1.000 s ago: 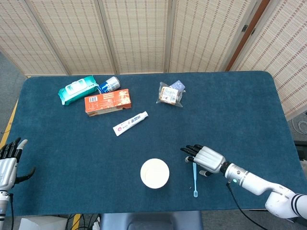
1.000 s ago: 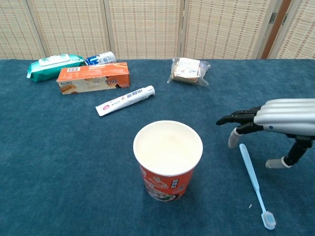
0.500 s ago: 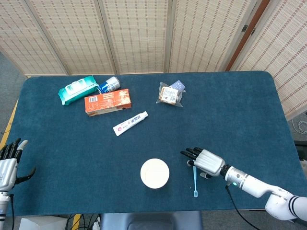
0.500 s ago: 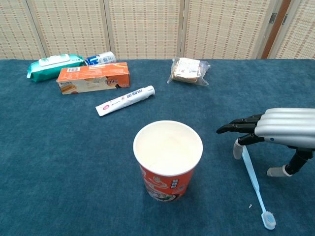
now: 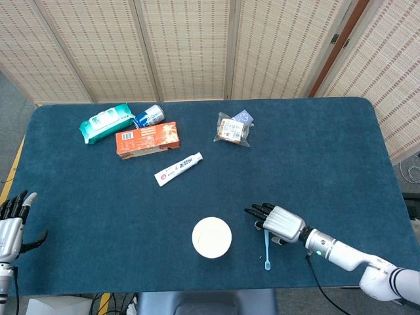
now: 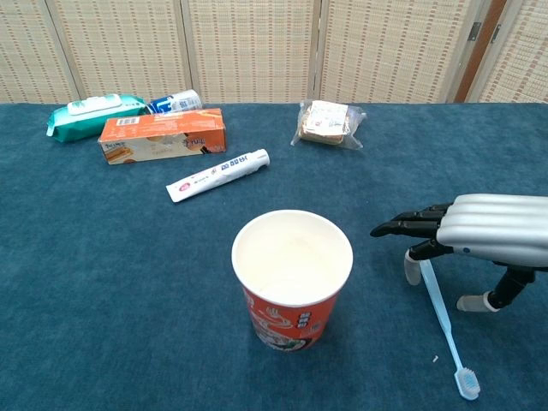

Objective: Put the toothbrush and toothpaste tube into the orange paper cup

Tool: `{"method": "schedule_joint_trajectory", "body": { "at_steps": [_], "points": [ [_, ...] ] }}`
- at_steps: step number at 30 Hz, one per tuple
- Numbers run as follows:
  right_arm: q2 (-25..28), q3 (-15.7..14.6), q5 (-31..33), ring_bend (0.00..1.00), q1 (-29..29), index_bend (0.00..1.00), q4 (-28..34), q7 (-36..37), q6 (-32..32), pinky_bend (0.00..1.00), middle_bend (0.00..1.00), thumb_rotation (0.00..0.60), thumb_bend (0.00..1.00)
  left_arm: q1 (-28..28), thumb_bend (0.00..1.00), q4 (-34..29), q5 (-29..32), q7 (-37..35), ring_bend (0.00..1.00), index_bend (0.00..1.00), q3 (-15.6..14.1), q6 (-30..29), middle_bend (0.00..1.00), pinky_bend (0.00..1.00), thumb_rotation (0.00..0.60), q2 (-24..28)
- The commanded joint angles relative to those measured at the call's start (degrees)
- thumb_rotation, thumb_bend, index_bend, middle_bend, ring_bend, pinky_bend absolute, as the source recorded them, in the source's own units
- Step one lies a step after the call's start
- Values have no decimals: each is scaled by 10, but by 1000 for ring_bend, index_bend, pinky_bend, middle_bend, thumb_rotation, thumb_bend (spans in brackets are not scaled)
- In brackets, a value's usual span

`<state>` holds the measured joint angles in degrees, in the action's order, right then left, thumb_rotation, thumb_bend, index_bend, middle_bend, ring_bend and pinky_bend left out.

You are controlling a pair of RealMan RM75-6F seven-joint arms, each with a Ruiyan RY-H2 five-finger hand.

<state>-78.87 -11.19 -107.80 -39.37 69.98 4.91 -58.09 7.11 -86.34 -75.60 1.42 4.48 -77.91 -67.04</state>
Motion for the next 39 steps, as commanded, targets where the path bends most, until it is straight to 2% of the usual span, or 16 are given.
{"method": "schedule_joint_trajectory", "body": {
  "at_steps": [1, 39],
  "points": [
    [-5, -3, -2, 0, 0, 402, -4, 1, -2, 196, 0, 600, 204, 0, 270, 1, 0, 0, 0, 50, 0, 0, 6, 0, 600, 0],
    [-40, -21, -8, 0, 3, 480, -51, -7, -29, 196, 0, 600, 208, -5, 271, 4, -2, -4, 0, 50, 0, 0, 6, 0, 600, -3]
  ]
}}
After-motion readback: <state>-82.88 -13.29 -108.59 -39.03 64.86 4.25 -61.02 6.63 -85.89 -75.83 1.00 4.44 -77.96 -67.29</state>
